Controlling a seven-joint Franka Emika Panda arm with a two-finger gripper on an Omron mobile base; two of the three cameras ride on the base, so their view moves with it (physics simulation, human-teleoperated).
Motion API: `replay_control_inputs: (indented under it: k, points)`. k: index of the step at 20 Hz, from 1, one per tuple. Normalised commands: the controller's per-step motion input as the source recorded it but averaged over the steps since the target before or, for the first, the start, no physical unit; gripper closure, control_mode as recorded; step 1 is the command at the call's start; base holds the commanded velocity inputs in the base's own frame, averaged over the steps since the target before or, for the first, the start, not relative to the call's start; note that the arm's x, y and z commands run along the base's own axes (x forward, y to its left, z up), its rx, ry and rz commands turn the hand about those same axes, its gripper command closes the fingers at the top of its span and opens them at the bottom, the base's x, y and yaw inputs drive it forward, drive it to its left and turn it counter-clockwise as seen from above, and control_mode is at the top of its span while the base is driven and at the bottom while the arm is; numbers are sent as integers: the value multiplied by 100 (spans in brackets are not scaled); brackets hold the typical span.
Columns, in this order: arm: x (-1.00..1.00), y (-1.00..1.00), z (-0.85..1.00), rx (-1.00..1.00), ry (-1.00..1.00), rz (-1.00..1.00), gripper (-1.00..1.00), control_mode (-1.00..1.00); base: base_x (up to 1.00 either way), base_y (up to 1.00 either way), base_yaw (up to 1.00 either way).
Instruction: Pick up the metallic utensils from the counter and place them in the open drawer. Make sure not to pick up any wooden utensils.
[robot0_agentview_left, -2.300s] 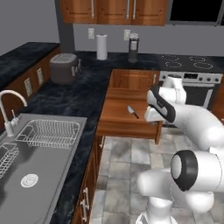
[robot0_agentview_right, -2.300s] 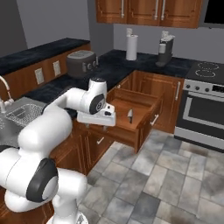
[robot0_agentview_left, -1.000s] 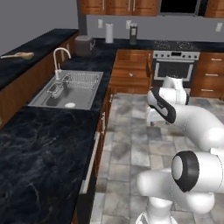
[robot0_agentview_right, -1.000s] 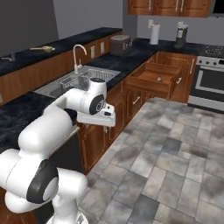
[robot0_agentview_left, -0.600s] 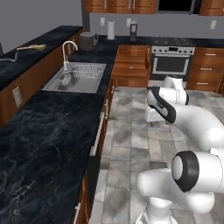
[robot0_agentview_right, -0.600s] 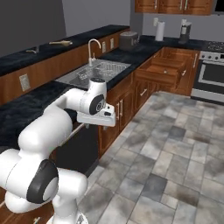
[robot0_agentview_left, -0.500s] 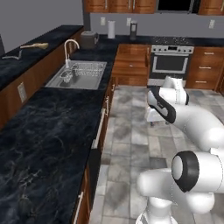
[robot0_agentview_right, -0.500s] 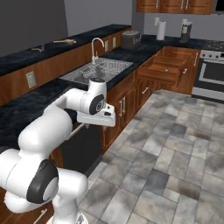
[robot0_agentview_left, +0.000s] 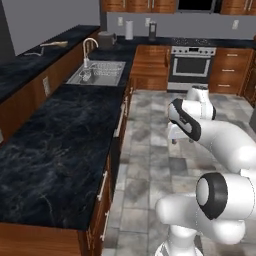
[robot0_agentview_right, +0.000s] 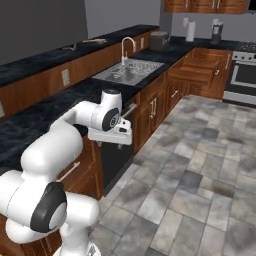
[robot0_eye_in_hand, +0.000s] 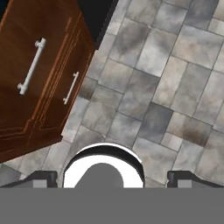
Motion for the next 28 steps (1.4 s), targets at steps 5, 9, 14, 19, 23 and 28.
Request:
replay_control_inputs:
  k: [5,9,14,19,23,28]
  points:
    - [0,0,0,0,0,0,-100,100,-100,60,0]
    - [0,0,0,0,0,0,-100,100,-87,64,0]
    - [0,0,0,0,0,0,-100,100,-28,87,-11]
    - [0,0,0,0,0,0,-100,100,2,100,-23]
    - [0,0,0,0,0,0,-100,100,17,100,-23]
    - [0,0,0,0,0,0,-100,100,-2,100,-23]
